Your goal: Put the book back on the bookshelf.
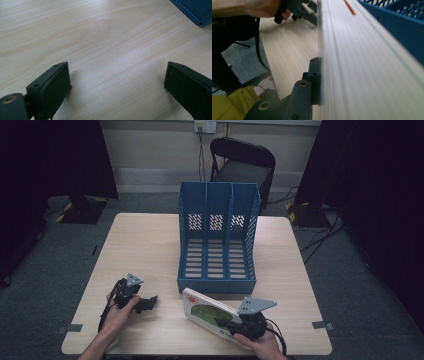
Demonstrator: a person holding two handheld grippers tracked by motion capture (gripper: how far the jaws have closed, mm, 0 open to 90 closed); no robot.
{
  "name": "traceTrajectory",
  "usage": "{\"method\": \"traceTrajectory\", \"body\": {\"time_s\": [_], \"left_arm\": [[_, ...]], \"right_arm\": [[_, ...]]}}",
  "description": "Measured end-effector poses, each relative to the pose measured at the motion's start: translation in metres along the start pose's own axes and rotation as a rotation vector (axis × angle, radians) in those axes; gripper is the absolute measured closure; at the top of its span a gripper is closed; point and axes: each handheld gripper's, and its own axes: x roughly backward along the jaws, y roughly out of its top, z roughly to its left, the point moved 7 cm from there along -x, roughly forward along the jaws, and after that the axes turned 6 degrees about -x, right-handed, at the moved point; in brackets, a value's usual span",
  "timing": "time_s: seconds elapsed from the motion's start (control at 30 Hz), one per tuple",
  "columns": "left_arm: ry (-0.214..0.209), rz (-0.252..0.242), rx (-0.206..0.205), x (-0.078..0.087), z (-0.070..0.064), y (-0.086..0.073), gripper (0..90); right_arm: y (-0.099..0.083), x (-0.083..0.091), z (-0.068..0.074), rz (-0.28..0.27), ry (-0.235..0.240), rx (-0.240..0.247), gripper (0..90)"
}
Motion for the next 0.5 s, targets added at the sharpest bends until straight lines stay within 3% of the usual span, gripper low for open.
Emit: {"method": "traceTrajectory", "body": {"time_s": [0.13, 0.27, 0.5], "left_arm": [[-0.004, -0.033, -0.004, -0.003, 0.001, -0.002, 0.0], [-0.004, -0.037, -0.004, -0.003, 0.001, -0.002, 0.0], [-0.008, -0.045, -0.008, -0.003, 0.001, -0.002, 0.0]], "right_arm": [[0.008, 0.011, 0.003, -0.038, 0.005, 0.003, 76.5], [0.01, 0.016, 0.002, -0.055, 0.012, -0.02, 76.5], [0.017, 0.025, -0.001, -0.07, -0.018, -0.012, 76.5]]}}
